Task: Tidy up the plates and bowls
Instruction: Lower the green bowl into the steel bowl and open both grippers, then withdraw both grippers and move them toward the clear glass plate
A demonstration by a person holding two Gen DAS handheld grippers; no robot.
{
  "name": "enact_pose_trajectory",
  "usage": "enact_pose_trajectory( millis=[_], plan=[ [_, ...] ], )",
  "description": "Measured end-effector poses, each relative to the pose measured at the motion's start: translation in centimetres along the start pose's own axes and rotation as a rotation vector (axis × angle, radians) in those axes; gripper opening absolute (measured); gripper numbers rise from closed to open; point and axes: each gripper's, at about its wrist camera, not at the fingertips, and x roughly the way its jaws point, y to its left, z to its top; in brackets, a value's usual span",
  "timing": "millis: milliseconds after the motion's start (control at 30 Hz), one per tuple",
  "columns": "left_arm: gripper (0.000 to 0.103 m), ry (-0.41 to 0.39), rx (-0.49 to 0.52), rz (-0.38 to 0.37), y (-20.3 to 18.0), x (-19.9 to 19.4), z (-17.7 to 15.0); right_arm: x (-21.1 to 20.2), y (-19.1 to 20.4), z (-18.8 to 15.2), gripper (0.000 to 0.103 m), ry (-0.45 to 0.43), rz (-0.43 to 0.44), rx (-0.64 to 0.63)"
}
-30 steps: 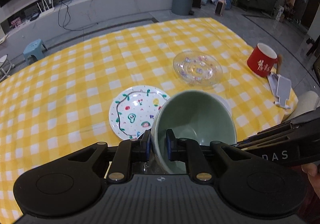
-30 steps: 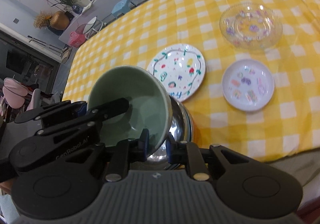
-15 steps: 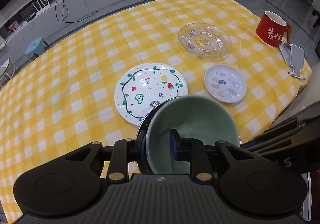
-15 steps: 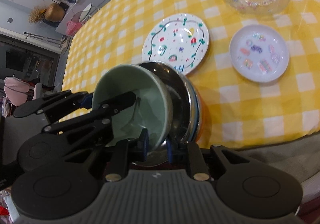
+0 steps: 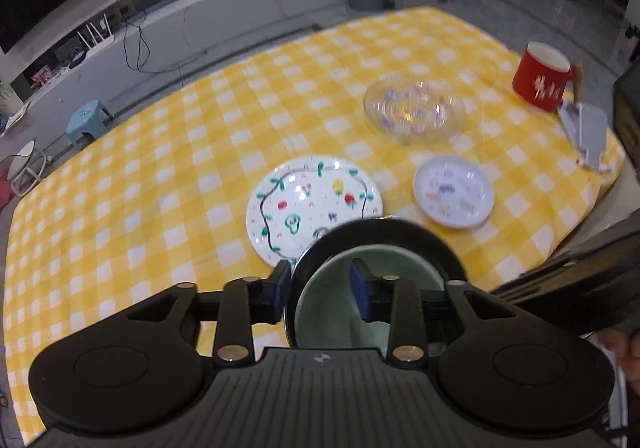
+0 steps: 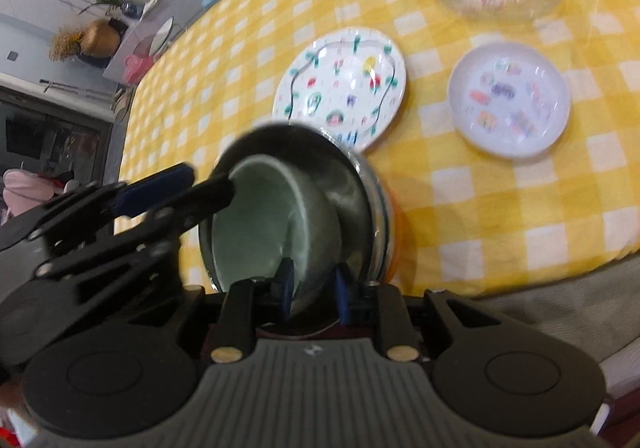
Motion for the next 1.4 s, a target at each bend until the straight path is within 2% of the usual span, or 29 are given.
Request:
enact_pose_trajectory(
  millis=[100,233,333,400,567,733,800,967,1067,1133,1167,1200,1267,1400],
  plan=[
    [0.047,-0.024,0.003,0.004,0.0,-0.5,0.1,-0.2,0.2,0.1,0.020,-0.021,-0.007,-0.011],
    [0.048,-0.027,-0.010,0.040,0.4,-0.3,0.1,-0.1,0.7,0.0,0.020,-0.003,-0.025,-0.062],
    [0.051,-0.030,-0.026,0.040,1.1,-0.4,0.0,-0.1,1.2,0.1,0.028,0.026,-0.023,-0.074],
    [0.052,-0.027,-0.038,0.042,1.5,-0.3,-0.2,-0.1,1.8,0.0,0.039,0.039,-0.010,-0.095],
    [0.053,-0.020,-0.071,0.036,2.9,0.1,-0.6,-0.8,3.2,-0.2,0.048,0.021,-0.036,-0.167],
    [0.053,0.008,-0.121,0.098,4.2,0.7,-0.8,-1.7,4.2,-0.2,0.053,-0.018,-0.099,-0.229],
    [0.053,0.013,-0.127,0.099,4.5,0.7,-1.0,-1.9,4.4,-0.1,0.054,-0.027,-0.110,-0.238],
    [0.053,0.000,-0.157,0.087,5.2,0.4,-1.2,-2.9,4.8,0.1,0.053,-0.061,-0.077,-0.253],
    [0.053,-0.011,-0.180,0.086,5.4,0.2,-1.0,-3.0,5.3,0.0,0.053,-0.101,-0.104,-0.307],
    [0.053,-0.009,-0.189,0.100,5.6,0.3,-1.0,-2.4,5.7,-0.3,0.047,-0.108,-0.143,-0.386],
    [0.053,-0.006,-0.194,0.105,5.7,0.4,-0.9,-1.9,5.9,-0.5,0.031,-0.093,-0.157,-0.434],
    [0.053,-0.002,-0.199,0.109,5.9,0.5,-0.9,-1.4,6.0,-0.7,0.019,-0.069,-0.160,-0.463],
    [0.053,0.003,-0.213,0.114,6.2,0.6,-1.0,-0.4,5.8,-0.9,0.018,-0.021,-0.154,-0.482],
    [0.053,-0.009,-0.245,0.119,6.7,0.5,-0.9,1.2,5.6,-1.1,0.017,0.001,-0.179,-0.522]
  ],
)
